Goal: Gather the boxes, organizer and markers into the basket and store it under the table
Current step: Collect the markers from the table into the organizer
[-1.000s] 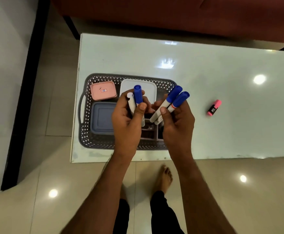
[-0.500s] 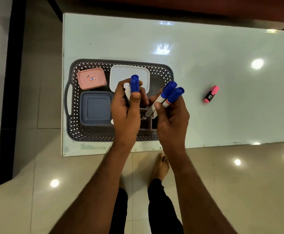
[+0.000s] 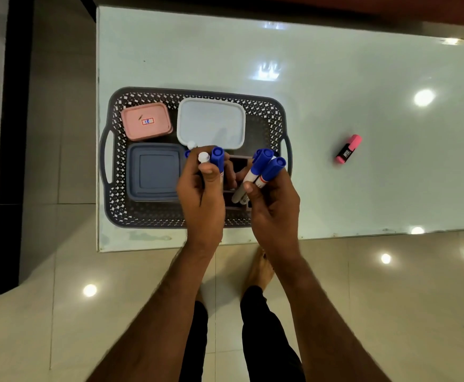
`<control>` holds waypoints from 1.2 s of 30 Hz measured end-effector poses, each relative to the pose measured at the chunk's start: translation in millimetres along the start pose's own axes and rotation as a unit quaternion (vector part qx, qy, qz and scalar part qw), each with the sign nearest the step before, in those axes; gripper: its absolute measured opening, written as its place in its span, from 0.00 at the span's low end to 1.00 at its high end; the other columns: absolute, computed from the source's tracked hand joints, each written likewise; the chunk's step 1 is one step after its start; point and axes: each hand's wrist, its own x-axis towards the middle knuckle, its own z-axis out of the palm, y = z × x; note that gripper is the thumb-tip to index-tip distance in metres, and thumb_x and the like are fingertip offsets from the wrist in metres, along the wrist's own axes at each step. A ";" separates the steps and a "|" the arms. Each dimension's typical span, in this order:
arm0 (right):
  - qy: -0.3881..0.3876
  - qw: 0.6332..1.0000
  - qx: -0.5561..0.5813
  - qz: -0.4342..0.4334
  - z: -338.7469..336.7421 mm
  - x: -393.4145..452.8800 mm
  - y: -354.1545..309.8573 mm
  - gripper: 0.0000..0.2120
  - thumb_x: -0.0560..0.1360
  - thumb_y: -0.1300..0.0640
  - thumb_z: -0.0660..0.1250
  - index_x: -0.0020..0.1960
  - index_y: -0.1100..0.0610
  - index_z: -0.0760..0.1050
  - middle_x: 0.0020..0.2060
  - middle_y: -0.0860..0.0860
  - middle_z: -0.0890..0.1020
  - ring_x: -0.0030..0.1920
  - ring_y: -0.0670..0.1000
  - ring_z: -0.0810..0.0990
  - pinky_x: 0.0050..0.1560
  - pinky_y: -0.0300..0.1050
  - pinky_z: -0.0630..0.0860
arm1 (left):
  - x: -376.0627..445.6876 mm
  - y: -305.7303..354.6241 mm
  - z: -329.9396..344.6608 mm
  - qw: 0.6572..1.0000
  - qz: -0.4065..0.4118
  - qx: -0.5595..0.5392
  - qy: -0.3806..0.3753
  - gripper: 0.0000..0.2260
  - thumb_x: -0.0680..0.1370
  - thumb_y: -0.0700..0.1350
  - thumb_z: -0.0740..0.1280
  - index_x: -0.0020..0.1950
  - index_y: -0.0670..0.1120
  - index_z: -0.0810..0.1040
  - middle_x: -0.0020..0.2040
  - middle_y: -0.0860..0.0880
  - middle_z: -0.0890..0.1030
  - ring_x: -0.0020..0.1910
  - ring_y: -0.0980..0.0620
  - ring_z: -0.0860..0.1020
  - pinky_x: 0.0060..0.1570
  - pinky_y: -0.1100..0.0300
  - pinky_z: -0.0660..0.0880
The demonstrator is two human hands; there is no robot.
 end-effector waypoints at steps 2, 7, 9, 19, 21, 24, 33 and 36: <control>-0.006 1.000 0.009 0.000 0.7 -1.7 3.3 0.22 0.77 0.70 0.69 0.58 0.44 0.72 0.46 0.49 0.82 0.47 0.49 0.84 0.49 0.40 0.82 | -0.7 -1.3 3.2 0.999 0.001 -0.032 0.017 0.25 0.81 0.66 0.59 0.48 0.43 0.75 0.36 0.40 0.75 0.32 0.43 0.74 0.35 0.54 0.75; -0.001 0.999 0.025 -0.037 1.2 -1.5 6.0 0.27 0.77 0.74 0.67 0.58 0.42 0.71 0.47 0.45 0.81 0.46 0.41 0.81 0.48 0.35 0.79 | 7.7 -3.6 8.0 0.995 0.058 -0.077 0.027 0.23 0.83 0.61 0.58 0.42 0.43 0.74 0.32 0.44 0.75 0.25 0.48 0.73 0.30 0.57 0.72; 0.001 0.999 0.029 -0.042 0.8 0.1 7.5 0.27 0.77 0.74 0.67 0.57 0.40 0.71 0.47 0.42 0.80 0.46 0.44 0.82 0.48 0.35 0.79 | 10.2 -7.1 10.3 0.994 0.084 -0.067 0.034 0.26 0.84 0.60 0.57 0.40 0.40 0.73 0.30 0.45 0.75 0.24 0.48 0.73 0.29 0.57 0.71; -0.079 0.996 0.048 -0.023 -8.1 -0.3 20.8 0.18 0.77 0.75 0.66 0.60 0.57 0.74 0.53 0.53 0.83 0.57 0.50 0.84 0.59 0.49 0.83 | 5.0 -33.0 12.6 0.987 0.131 0.048 0.074 0.17 0.83 0.43 0.53 0.37 0.43 0.71 0.31 0.63 0.76 0.31 0.62 0.73 0.36 0.65 0.71; -0.079 0.996 0.035 -0.026 -10.0 3.2 17.7 0.21 0.76 0.75 0.67 0.60 0.52 0.73 0.52 0.49 0.83 0.56 0.46 0.84 0.58 0.42 0.82 | 6.0 -35.0 15.0 0.988 0.126 0.039 0.080 0.17 0.83 0.44 0.53 0.37 0.44 0.72 0.31 0.61 0.76 0.30 0.59 0.74 0.36 0.61 0.72; -0.084 0.995 0.019 -0.044 -12.6 8.0 15.9 0.25 0.75 0.77 0.66 0.63 0.52 0.71 0.53 0.44 0.82 0.58 0.41 0.83 0.59 0.38 0.81 | 6.4 -34.0 17.5 0.987 0.130 0.039 0.090 0.17 0.83 0.45 0.53 0.37 0.44 0.72 0.29 0.53 0.75 0.30 0.57 0.74 0.37 0.61 0.72; -0.110 0.992 -0.006 -0.061 -14.1 8.5 18.5 0.30 0.73 0.78 0.67 0.69 0.54 0.69 0.56 0.40 0.80 0.59 0.36 0.81 0.57 0.34 0.79 | 3.8 -32.1 16.2 0.983 0.143 0.062 0.097 0.18 0.82 0.44 0.54 0.38 0.37 0.74 0.30 0.40 0.73 0.30 0.42 0.72 0.35 0.50 0.70; -0.119 0.990 -0.023 -0.076 -13.1 8.4 21.0 0.31 0.71 0.78 0.68 0.70 0.57 0.69 0.59 0.43 0.80 0.62 0.37 0.79 0.61 0.36 0.79 | 2.4 -32.5 13.7 0.982 0.145 0.077 0.090 0.18 0.82 0.43 0.55 0.38 0.34 0.74 0.31 0.38 0.72 0.30 0.42 0.71 0.33 0.47 0.69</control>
